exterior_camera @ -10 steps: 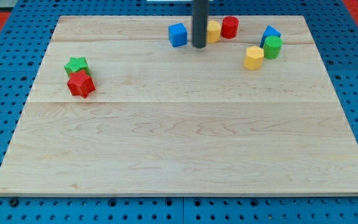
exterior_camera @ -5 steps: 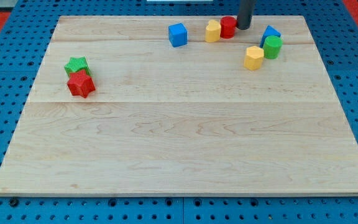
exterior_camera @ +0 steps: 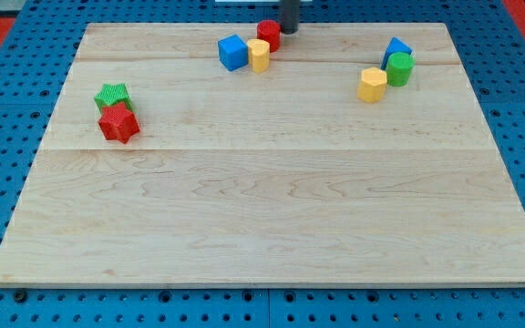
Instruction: Drag the red circle to the top left of red circle
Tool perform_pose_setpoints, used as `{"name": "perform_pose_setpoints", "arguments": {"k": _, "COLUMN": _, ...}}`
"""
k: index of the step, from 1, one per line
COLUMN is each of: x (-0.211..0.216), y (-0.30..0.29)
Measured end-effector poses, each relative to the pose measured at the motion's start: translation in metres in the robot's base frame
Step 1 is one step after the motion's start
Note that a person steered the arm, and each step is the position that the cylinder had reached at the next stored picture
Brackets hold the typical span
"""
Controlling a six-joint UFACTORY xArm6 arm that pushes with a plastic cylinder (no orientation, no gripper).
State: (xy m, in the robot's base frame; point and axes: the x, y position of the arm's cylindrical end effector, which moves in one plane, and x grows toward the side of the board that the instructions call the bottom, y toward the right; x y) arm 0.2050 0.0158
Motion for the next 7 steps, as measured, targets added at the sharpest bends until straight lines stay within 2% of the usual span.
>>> {"name": "perform_pose_setpoints", "arguments": {"k": 2, "x": 0.061, "y": -0.052}}
{"name": "perform_pose_setpoints", "arguments": {"k": 5, "x": 0.034, "y": -0.095}}
{"name": "perform_pose_setpoints", "arguments": {"k": 7, "x": 0.085, "y": -0.213}}
